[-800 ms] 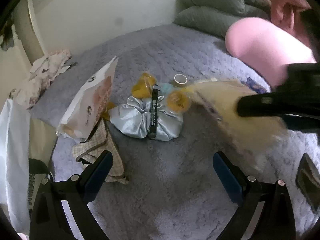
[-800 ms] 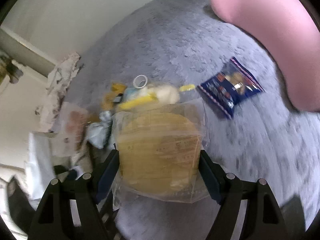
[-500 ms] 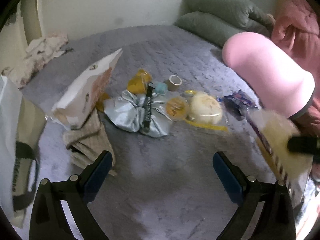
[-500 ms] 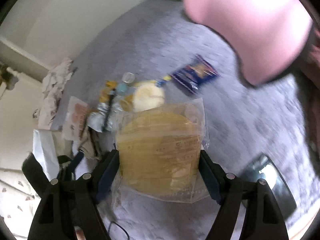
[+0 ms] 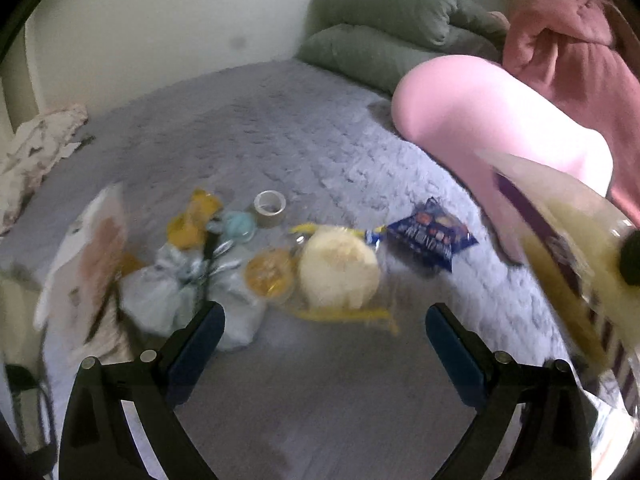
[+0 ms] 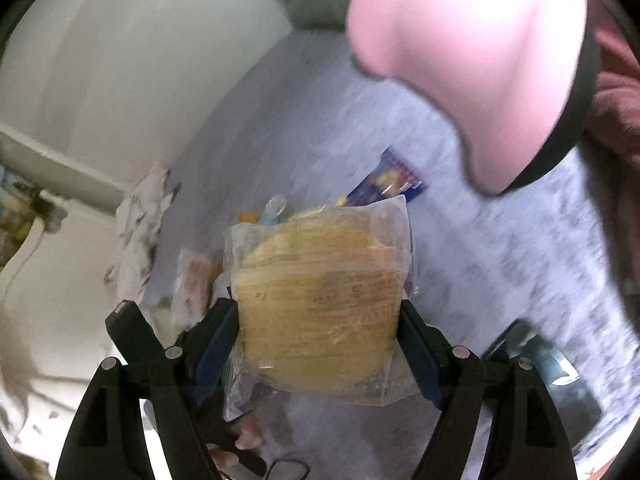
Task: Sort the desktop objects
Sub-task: 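Grasp the yellow-wrapped round cake with the left gripper while the right holds the pancake bag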
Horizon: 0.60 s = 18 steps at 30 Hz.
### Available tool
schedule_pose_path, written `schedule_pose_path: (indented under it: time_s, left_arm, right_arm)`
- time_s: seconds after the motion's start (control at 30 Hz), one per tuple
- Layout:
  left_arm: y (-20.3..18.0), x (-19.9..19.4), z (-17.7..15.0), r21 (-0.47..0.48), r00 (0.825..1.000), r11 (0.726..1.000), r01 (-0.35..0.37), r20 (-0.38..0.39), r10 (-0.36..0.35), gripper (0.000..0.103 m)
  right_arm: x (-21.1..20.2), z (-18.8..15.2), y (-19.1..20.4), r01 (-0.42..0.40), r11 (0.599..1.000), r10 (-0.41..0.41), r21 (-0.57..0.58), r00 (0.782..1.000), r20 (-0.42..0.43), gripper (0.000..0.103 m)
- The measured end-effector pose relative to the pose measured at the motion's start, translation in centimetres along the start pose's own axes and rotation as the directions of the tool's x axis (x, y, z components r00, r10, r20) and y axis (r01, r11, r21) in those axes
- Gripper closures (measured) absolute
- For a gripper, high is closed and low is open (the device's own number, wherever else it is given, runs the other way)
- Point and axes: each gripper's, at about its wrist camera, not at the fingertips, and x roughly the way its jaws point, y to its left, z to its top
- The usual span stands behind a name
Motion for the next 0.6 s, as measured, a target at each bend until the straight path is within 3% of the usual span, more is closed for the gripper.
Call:
schedule_pose_path:
  time_s: [0.1,0.23,0.47,0.5,0.53,0.6]
  left_arm:
    - [-1.4,2.0,1.0,0.043,1.0,0.999,0.004,-0.016,-0.003,0.003]
    - [-3.3,4.5,1.9,0.119,0.999,0.993,0.002,-0.043,0.003,0.003]
    - [-1.1,9.0,1.6,0.056,0.984,0.995,-0.077,-0.157,0.085,0.006]
    - [-0.4,9.5,1.4,0.022,0.983,0.998,-0.06,-0.174,0.063,0.01]
    - [0.5,10.0,1.2,-0.027,0.981,1.0,-0.006,-0.195,0.001,0.026]
    - [1.8,10.1,1.0,-0.102,0.981,0.993,0.052,-0.181,-0.07,0.036]
  right_arm:
    - [-0.2,1.1,-1.2,0.036,0.999,-0.037,0.033,0.999,0.026,0.026]
    - [-0.2,2.1,-2.4,0.005,0.996,-0.009,0.093,0.999,0.042,0.026]
    - [0.4,2.5,-2.4,-0.003,0.996,-0.001,0.094,0.999,0.04,0.026]
    - [0.5,2.5,-2.4,-0.007,0.995,0.004,0.096,0.999,0.036,0.026]
    - [0.5,2.5,-2.5,-0.016,0.995,0.012,0.101,0.999,0.034,0.026]
    - [0.4,2.3,-2.4,-0.024,0.994,0.02,0.104,0.999,0.037,0.026]
